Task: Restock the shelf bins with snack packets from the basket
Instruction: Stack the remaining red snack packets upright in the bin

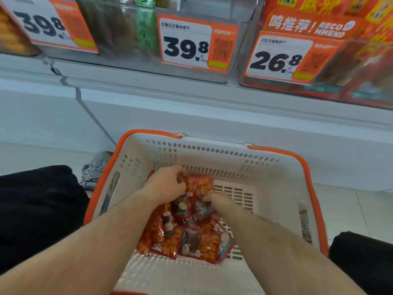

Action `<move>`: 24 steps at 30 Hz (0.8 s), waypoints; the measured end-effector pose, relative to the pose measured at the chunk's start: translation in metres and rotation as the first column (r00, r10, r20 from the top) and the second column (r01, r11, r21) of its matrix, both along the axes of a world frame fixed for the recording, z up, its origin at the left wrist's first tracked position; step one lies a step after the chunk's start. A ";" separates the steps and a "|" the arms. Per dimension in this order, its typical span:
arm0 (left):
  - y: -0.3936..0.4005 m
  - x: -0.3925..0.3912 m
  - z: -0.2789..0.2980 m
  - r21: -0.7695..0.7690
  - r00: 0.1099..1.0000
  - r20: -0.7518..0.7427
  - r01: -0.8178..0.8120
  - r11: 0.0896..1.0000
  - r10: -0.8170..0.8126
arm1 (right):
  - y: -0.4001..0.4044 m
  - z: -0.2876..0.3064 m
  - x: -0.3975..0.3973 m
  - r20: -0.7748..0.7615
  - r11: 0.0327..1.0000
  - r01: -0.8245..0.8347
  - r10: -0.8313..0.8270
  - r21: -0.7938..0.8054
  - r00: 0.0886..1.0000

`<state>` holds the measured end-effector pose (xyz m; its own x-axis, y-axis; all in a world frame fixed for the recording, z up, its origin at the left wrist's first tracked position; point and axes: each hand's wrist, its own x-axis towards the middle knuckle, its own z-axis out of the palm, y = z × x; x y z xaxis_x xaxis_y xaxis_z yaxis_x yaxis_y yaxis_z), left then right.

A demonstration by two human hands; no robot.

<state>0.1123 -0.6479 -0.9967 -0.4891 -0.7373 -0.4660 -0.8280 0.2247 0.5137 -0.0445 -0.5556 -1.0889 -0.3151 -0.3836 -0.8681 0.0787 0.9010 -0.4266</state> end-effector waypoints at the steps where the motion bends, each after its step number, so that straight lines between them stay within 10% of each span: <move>1: 0.000 0.000 -0.001 0.009 1.000 0.009 -0.001 1.000 0.001 | 0.002 -0.002 -0.001 0.004 0.999 0.041 -0.041 -0.013 0.999; 16: 0.024 -0.033 0.040 0.193 0.990 -0.118 -0.058 0.979 0.082 | 0.026 0.115 -0.068 -0.415 0.935 -0.282 0.174 -0.216 0.893; 24: 0.049 -0.075 0.101 0.458 0.678 -0.567 -0.212 0.863 0.467 | 0.031 0.217 -0.074 -0.504 0.832 -0.386 0.154 -0.398 0.850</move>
